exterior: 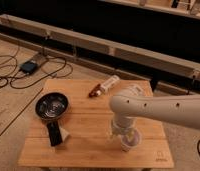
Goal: Pick up the ceramic cup
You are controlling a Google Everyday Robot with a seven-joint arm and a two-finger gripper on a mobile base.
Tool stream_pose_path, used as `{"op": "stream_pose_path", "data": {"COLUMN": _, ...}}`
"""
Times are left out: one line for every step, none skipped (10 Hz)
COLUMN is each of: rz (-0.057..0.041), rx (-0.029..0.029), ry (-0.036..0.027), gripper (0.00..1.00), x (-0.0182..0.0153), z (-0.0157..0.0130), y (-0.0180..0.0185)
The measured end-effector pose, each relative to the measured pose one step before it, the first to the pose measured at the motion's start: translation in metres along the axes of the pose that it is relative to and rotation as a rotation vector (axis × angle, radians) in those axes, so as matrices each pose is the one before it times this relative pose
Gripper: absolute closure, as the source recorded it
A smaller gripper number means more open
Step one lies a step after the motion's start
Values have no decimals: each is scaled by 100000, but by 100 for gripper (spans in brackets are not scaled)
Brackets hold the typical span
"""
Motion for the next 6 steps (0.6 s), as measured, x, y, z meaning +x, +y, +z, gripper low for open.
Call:
{"op": "stream_pose_path", "data": {"rz": -557, "rx": 256, "ry": 1327, "gripper": 38, "x": 306, "z": 539, "y": -87}}
{"op": "stream_pose_path", "data": {"rz": -435, "rx": -259, "ry": 1108, "gripper": 38, "x": 254, "z": 366, "y": 82}}
{"op": "stream_pose_path", "data": {"rz": -289, "rx": -769, "ry": 1387, "gripper": 38, "x": 262, "z": 657, "y": 227}}
{"op": "stream_pose_path", "data": {"rz": -72, "rx": -559, "ry": 567, "gripper": 38, "x": 57, "z": 401, "y": 148}}
{"op": "stream_pose_path", "data": {"rz": -120, "rx": -704, "ry": 432, "gripper": 38, "x": 5, "z": 391, "y": 160}}
{"op": "stream_pose_path", "data": {"rz": -258, "rx": -947, "ry": 295, "gripper": 38, "x": -66, "z": 447, "y": 136}}
